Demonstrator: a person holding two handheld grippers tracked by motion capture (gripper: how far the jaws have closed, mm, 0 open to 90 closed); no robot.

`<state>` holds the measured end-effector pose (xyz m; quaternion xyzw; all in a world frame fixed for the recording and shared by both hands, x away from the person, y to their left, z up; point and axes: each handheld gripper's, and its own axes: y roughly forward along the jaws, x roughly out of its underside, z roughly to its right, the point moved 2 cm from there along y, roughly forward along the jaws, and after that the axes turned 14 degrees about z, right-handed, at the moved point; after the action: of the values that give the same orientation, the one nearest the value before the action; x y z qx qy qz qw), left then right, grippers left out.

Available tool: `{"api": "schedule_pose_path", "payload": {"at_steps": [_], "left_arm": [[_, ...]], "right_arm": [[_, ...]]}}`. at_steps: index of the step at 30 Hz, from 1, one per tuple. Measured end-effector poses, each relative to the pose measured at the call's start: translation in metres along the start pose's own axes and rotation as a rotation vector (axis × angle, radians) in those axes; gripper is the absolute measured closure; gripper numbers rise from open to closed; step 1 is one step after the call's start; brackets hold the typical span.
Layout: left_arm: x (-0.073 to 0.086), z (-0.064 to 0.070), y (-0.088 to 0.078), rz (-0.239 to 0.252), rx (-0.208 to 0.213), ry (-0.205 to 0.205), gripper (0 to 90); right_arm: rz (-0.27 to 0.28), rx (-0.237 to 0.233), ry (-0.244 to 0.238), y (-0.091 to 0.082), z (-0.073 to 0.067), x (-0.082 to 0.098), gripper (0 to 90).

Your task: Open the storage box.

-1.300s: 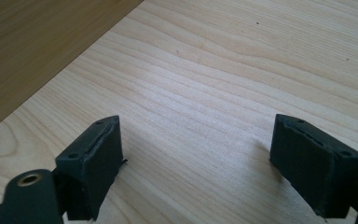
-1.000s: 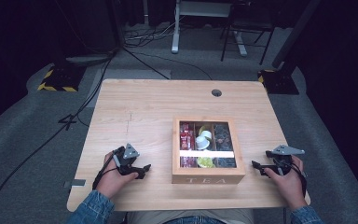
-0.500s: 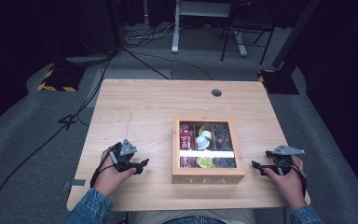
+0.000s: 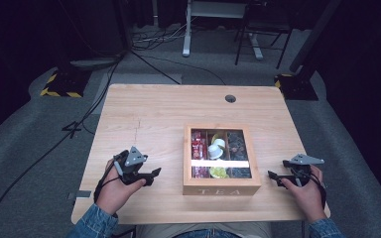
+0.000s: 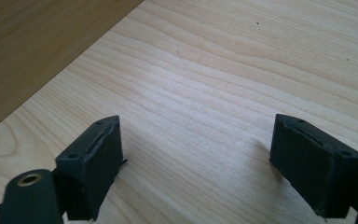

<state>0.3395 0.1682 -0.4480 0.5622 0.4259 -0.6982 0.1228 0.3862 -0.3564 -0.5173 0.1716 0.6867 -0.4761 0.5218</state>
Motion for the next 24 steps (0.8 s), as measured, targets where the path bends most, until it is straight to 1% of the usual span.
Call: {"api": "schedule_pose_path", "payload": {"at_steps": [1, 2, 3, 4, 5, 7, 9, 11, 12, 13, 14, 15, 16, 17, 18, 19, 20, 21, 22, 23, 24], "left_arm": [[0.0, 0.0, 0.0, 0.0, 0.0, 0.0, 34.4], [-0.004, 0.007, -0.001, 0.004, 0.014, 0.015, 34.9], [-0.004, 0.007, -0.001, 0.004, 0.014, 0.015, 35.0], [-0.006, 0.012, -0.003, 0.006, 0.028, 0.012, 35.0], [-0.008, 0.014, -0.003, 0.008, 0.034, 0.016, 35.0], [-0.011, 0.021, -0.006, 0.024, 0.055, 0.009, 35.0], [-0.013, 0.023, -0.007, 0.028, 0.061, 0.011, 34.9], [-0.015, 0.028, -0.008, 0.038, 0.072, 0.012, 35.0], [-0.017, 0.034, -0.008, 0.043, 0.088, 0.014, 35.0], [-0.017, 0.034, -0.008, 0.043, 0.088, 0.014, 35.0], [-0.017, 0.037, -0.009, 0.046, 0.104, 0.01, 35.0], [-0.019, 0.045, -0.009, 0.051, 0.134, 0.008, 35.0], [-0.019, 0.045, -0.009, 0.051, 0.134, 0.008, 35.0], [-0.02, 0.054, -0.01, 0.063, 0.162, 0.009, 35.0], [-0.021, 0.056, -0.01, 0.066, 0.171, 0.009, 35.0], [-0.021, 0.056, -0.01, 0.066, 0.171, 0.009, 35.2], [-0.021, 0.066, -0.009, 0.065, 0.202, 0.004, 35.7], [-0.021, 0.066, -0.009, 0.065, 0.202, 0.004, 35.9], [-0.021, 0.074, -0.007, 0.059, 0.227, 0.005, 35.9], [-0.021, 0.074, -0.007, 0.059, 0.227, 0.005, 36.0], [-0.019, 0.081, -0.005, 0.061, 0.249, -0.006, 36.5]], "right_arm": [[0.0, 0.0, 0.0, 0.0, 0.0, 0.0, 16.5], [0.0, 0.0, 0.0, 0.0, 0.0, 0.0, 16.5], [0.0, 0.0, 0.0, 0.0, 0.0, 0.0, 16.5], [0.0, 0.0, 0.001, 0.0, 0.0, 0.0, 16.5], [0.0, 0.0, 0.0, 0.0, 0.0, 0.0, 16.6], [0.0, 0.0, 0.0, 0.0, 0.0, 0.0, 16.5], [0.0, 0.0, 0.0, 0.0, 0.0, 0.0, 16.6], [0.0, 0.0, 0.0, 0.0, 0.0, 0.0, 16.5], [0.0, 0.0, 0.0, 0.0, 0.0, 0.0, 16.6], [0.0, 0.0, 0.0, 0.0, 0.0, 0.0, 16.5], [0.0, 0.0, 0.0, 0.0, 0.0, 0.0, 16.5], [0.0, 0.0, 0.0, 0.0, 0.0, 0.0, 16.6], [0.0, 0.0, 0.0, 0.0, 0.0, 0.0, 16.6], [0.0, 0.0, 0.0, 0.0, 0.0, 0.0, 16.6], [0.0, 0.0, 0.0, 0.0, 0.0, 0.0, 16.6], [0.0, 0.0, 0.0, 0.0, 0.0, 0.0, 16.6], [0.0, 0.0, 0.0, 0.0, 0.0, 0.0, 16.5], [0.0, 0.0, 0.0, 0.0, 0.0, 0.0, 16.5], [0.0, 0.0, 0.0, 0.0, 0.0, 0.0, 16.6], [0.0, 0.0, 0.0, 0.0, 0.0, 0.0, 16.6], [0.0, 0.0, 0.0, 0.0, 0.0, 0.0, 16.6]]}}
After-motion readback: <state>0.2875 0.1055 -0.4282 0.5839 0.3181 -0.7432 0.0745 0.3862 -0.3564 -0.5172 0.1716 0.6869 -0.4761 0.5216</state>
